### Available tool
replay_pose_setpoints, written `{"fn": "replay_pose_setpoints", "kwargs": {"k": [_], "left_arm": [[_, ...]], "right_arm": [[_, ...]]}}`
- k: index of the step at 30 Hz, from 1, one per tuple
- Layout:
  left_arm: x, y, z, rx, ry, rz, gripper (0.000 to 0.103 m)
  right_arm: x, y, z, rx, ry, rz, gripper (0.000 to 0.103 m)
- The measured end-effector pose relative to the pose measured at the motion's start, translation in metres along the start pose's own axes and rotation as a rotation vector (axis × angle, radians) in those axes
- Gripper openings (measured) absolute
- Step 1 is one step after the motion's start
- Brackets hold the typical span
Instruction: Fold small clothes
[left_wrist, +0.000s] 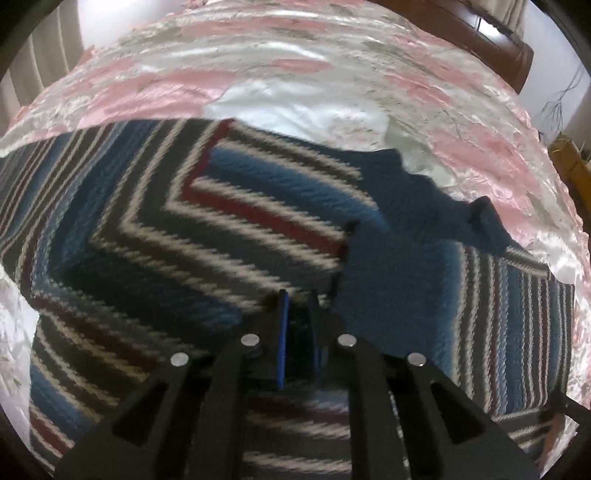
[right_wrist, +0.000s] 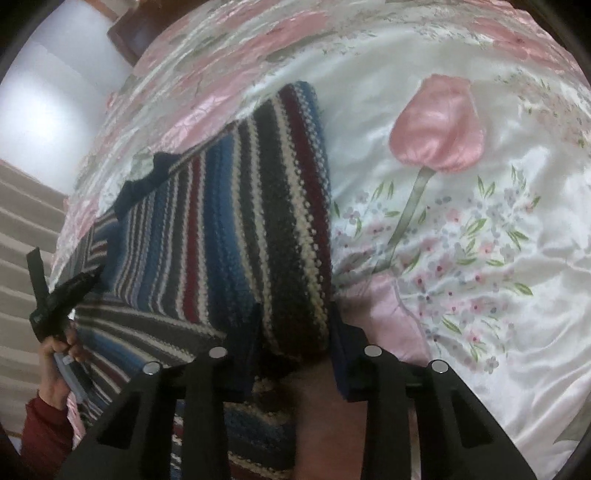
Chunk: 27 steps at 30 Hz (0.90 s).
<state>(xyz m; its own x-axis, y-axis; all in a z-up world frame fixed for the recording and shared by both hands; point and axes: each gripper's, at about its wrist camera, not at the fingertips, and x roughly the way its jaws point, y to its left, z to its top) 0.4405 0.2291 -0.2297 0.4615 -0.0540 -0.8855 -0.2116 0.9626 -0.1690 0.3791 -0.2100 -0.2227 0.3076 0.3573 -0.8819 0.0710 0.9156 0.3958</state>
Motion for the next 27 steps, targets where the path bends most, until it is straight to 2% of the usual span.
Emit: {"fn": "replay_pose_setpoints", "kwargs": {"k": [3, 5, 6, 7, 9, 10, 14, 18, 23, 27], "left_arm": [[-0.016, 0.012, 0.001, -0.012, -0.016, 0.032, 0.014], [-0.035, 0.012, 0.005, -0.021, -0.060, 0.003, 0.019], [-0.042, 0.007, 0.007, -0.009, -0.070, -0.007, 0.021], [-0.050, -0.005, 0.010, 0.018, -0.081, -0.027, 0.024], [-0.054, -0.028, 0.010, 0.053, -0.079, -0.092, 0.038], [-0.052, -0.039, 0.010, 0.063, -0.061, -0.120, 0.039], [-0.027, -0.073, -0.001, 0.108, 0.017, -0.149, 0.039], [0.008, -0.080, -0.011, 0.144, 0.102, -0.089, 0.037], [0.020, -0.074, -0.013, 0.176, 0.099, -0.101, 0.038], [0.015, -0.068, -0.007, 0.159, 0.117, -0.129, 0.037]], "right_arm": [[-0.012, 0.010, 0.001, -0.021, -0.002, -0.033, 0.045], [-0.028, 0.024, 0.002, -0.089, -0.066, -0.095, 0.047], [-0.036, 0.033, 0.003, -0.122, -0.103, -0.117, 0.051], [-0.041, 0.041, 0.005, -0.139, -0.120, -0.114, 0.053], [-0.041, 0.054, 0.011, -0.151, -0.122, -0.079, 0.053], [-0.037, 0.060, 0.014, -0.152, -0.115, -0.065, 0.053], [-0.006, 0.070, 0.021, -0.151, -0.051, -0.106, 0.053], [0.015, 0.067, 0.018, -0.150, -0.022, -0.149, 0.052], [0.024, 0.064, 0.011, -0.170, -0.033, -0.164, 0.055], [0.015, 0.071, 0.016, -0.113, -0.022, -0.159, 0.061]]}}
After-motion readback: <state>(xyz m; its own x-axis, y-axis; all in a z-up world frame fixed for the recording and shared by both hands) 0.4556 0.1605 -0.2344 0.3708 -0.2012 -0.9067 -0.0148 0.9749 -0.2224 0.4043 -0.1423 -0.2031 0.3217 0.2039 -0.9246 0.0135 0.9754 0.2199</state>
